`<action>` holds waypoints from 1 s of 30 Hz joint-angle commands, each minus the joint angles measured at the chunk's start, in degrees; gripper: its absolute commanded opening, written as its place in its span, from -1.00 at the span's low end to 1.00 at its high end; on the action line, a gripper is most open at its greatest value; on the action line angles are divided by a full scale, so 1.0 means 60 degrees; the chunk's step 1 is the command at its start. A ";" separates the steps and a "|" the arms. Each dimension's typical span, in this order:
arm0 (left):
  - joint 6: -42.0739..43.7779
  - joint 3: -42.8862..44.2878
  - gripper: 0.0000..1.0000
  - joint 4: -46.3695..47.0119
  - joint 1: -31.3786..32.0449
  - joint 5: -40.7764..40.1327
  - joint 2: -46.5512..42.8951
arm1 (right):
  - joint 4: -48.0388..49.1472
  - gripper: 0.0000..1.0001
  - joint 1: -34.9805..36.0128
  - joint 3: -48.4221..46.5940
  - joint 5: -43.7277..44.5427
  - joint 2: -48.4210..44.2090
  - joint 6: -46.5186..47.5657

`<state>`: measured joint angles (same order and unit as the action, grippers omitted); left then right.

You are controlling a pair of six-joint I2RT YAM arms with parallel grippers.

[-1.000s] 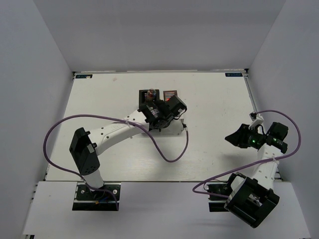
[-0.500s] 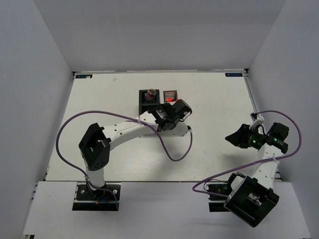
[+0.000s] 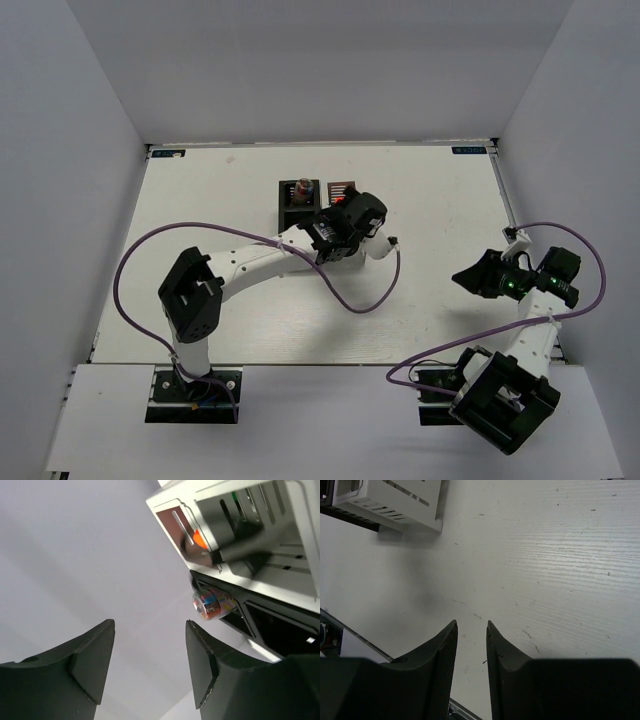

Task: Sort the stationery into containers
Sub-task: Place the stationery into the container

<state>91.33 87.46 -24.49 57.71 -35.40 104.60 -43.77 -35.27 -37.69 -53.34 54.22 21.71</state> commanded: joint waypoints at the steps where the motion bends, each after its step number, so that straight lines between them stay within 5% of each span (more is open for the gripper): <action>1: -0.0978 0.0245 0.38 0.0464 0.0063 -0.0209 -0.0498 | -0.0249 -0.33 -0.0084 -0.0002 -0.0323 -0.0071 0.0219; 3: -0.2059 0.0611 0.38 0.0259 0.0035 -0.0223 -0.0616 | -0.0249 -0.27 -0.0099 -0.0017 -0.0309 -0.0086 0.0204; 4: -0.2981 0.0831 0.34 0.0244 0.0049 -0.0325 -0.0703 | -0.0249 0.11 -0.0099 -0.0017 -0.0309 -0.0071 0.0291; 8: -0.7200 0.1489 0.10 -0.0148 -0.0082 -0.1423 -0.1668 | -0.0541 0.81 -0.0070 -0.0177 -0.0440 -0.0057 0.0672; 9: -0.9747 0.1522 0.10 -0.1196 -0.0213 -0.1396 -0.2135 | -0.0600 0.81 -0.0055 -0.0207 -0.0528 0.0001 0.0731; 10: -1.0584 0.1536 0.15 -0.1830 -0.0360 -0.0902 -0.2430 | -0.0659 0.81 -0.0055 -0.0236 -0.0645 0.0017 0.0920; 11: -1.1448 0.0985 0.27 -0.3170 -0.0463 -0.0448 -0.2795 | -0.0717 0.81 -0.0055 -0.0353 -0.0646 0.0060 0.0980; 12: -1.3806 0.0617 0.77 -0.3358 -0.0841 0.1442 -0.4133 | -0.0689 0.81 -0.0011 -0.0484 -0.0660 0.0119 0.0995; 13: -1.4497 -0.0503 0.99 -0.3360 -0.1395 0.2142 -0.4683 | -0.0689 0.81 0.0004 -0.0486 -0.0631 0.0119 0.0981; 15: -1.6996 -0.2369 1.00 -0.2819 -0.2405 0.3800 -0.6983 | -0.0325 0.81 0.0077 -0.0617 -0.0428 0.0119 0.0719; 18: -1.7593 -0.5249 1.00 -0.2612 -0.3944 0.4552 -0.9324 | 0.0538 0.81 0.0411 -0.1171 0.0594 0.0075 0.0015; 22: -1.7711 -0.5978 1.00 -0.3941 -0.6081 0.4960 -1.0604 | 0.1125 0.81 0.1144 -0.2343 0.2515 0.0250 -0.0674; 26: -1.7668 -0.6197 1.00 -0.4619 -0.8879 0.7063 -1.0314 | 0.1463 0.81 0.1819 -0.4026 0.5525 0.0851 -0.1187; 30: -1.7916 -0.6374 1.00 -0.4196 -0.9238 0.7903 -0.9685 | 0.1714 0.81 0.2521 -0.4850 0.6442 0.1261 -0.0896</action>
<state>-13.52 49.21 -49.34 3.22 2.24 45.23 -36.29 -22.39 -63.35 -24.45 60.82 16.80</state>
